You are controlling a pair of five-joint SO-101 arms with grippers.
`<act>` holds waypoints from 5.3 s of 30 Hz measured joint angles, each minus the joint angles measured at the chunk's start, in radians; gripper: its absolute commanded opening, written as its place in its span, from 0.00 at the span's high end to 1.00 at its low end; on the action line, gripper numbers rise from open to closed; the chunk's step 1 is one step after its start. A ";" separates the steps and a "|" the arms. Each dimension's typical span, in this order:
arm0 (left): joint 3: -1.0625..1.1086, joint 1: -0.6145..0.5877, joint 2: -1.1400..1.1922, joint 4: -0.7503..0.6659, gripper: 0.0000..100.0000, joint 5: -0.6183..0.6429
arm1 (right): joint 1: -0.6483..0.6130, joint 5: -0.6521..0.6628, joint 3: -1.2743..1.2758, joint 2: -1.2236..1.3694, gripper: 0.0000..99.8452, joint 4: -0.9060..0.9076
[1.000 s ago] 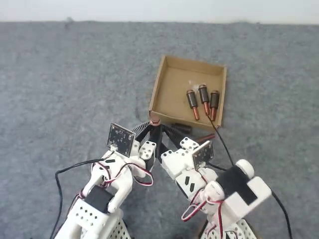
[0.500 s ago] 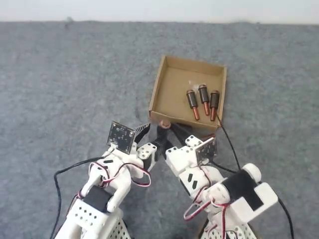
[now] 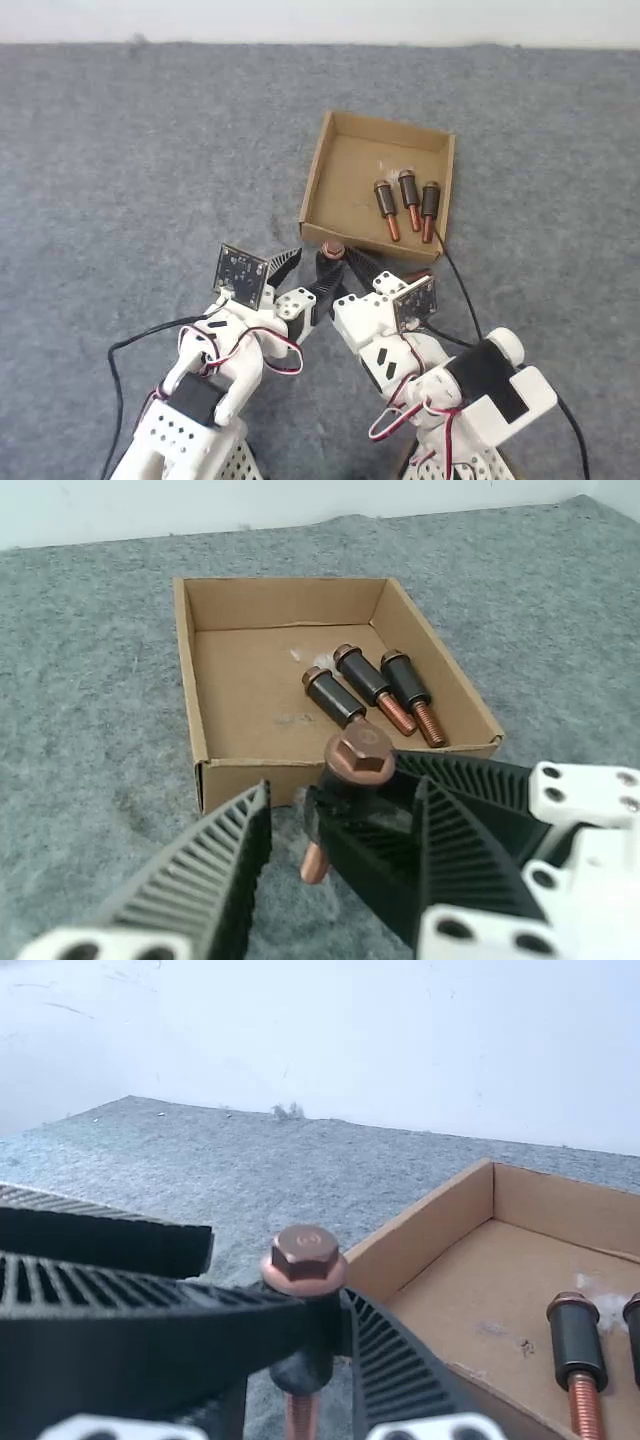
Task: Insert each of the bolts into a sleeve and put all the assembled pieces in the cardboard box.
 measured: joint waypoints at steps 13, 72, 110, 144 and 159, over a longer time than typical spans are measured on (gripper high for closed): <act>-0.104 -0.129 0.014 0.015 0.99 0.112 | 0.012 0.000 -0.006 -0.012 0.99 0.110; 0.008 -0.430 0.014 0.244 0.99 -0.103 | 0.278 -0.006 -0.009 -0.948 0.99 1.209; 0.008 -0.430 0.014 0.244 0.99 -0.103 | 0.281 0.018 -0.738 -1.261 0.99 2.533; 0.008 -0.430 0.014 0.244 0.99 -0.103 | 0.482 0.146 -1.471 -0.193 0.99 2.616; 0.008 -0.430 0.014 0.244 0.99 -0.103 | 0.479 0.114 -1.738 0.206 0.99 2.616</act>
